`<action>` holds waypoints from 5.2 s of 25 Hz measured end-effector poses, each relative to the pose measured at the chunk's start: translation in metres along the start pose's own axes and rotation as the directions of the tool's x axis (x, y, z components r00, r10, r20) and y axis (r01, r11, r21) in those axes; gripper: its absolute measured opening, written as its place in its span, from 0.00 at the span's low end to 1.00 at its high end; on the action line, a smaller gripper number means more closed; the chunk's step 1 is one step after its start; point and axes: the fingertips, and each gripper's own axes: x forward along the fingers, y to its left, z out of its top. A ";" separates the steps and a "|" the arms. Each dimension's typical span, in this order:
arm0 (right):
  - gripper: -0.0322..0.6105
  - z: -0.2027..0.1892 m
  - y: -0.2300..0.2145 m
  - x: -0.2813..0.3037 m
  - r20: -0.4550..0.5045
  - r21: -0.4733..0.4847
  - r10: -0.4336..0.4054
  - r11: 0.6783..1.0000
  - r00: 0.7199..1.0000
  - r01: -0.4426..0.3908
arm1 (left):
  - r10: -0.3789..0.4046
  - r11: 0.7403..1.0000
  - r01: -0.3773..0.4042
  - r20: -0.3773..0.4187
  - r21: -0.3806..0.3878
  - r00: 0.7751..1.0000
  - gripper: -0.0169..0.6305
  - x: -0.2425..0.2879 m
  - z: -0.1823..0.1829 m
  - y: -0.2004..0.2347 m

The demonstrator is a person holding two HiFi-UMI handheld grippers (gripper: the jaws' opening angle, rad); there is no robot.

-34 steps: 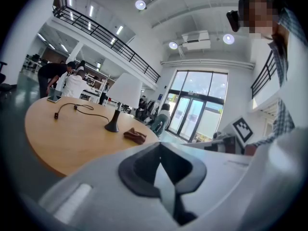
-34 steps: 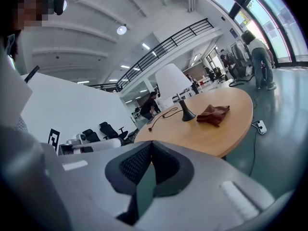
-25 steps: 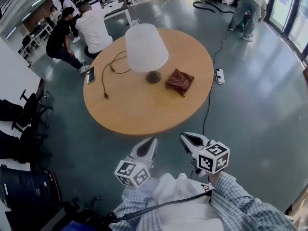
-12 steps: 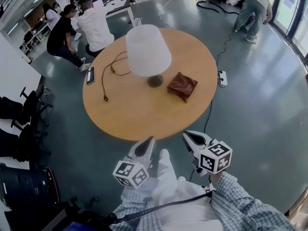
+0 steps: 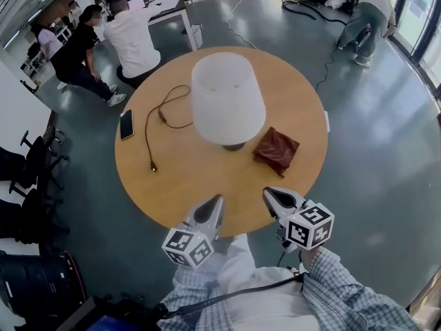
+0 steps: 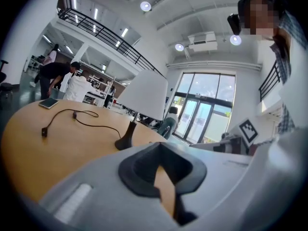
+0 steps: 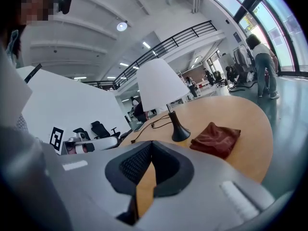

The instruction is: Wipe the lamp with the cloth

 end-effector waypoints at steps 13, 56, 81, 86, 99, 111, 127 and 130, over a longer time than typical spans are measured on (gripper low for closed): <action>0.05 0.039 -0.028 0.058 -0.043 -0.039 -0.036 0.999 0.998 0.034 | -0.042 0.997 0.041 -0.012 -0.067 0.999 0.03 0.058 0.025 0.051; 0.05 0.052 -0.116 0.049 -0.196 -0.142 -0.071 0.989 0.978 0.043 | -0.237 0.633 0.625 0.653 -0.458 0.719 0.33 0.089 0.103 0.041; 0.43 -0.066 -0.152 0.102 -0.669 -0.597 -0.220 0.728 0.710 -0.337 | -0.220 0.634 0.612 0.647 -0.474 0.730 0.26 0.091 0.104 0.039; 0.39 -0.068 -0.157 0.105 -0.659 -0.564 -0.185 0.763 0.729 -0.316 | -0.217 0.633 0.612 0.651 -0.473 0.728 0.26 0.092 0.102 0.041; 0.15 -0.003 -0.179 0.089 -0.372 -0.036 0.030 0.998 0.928 -0.046 | -0.231 0.607 0.641 0.667 -0.470 0.708 0.26 0.092 0.104 0.042; 0.15 0.189 -0.118 0.026 0.181 -0.004 0.162 0.986 0.970 -0.164 | -0.222 0.600 0.633 0.658 -0.489 0.720 0.26 0.093 0.098 0.044; 0.15 0.231 -0.064 0.068 0.152 -0.200 0.264 0.952 0.952 -0.232 | -0.223 0.611 0.625 0.652 -0.486 0.725 0.25 0.096 0.094 0.042; 0.15 0.237 -0.075 0.075 0.111 -0.230 0.249 0.948 0.962 -0.219 | -0.221 0.610 0.621 0.648 -0.491 0.729 0.25 0.095 0.094 0.042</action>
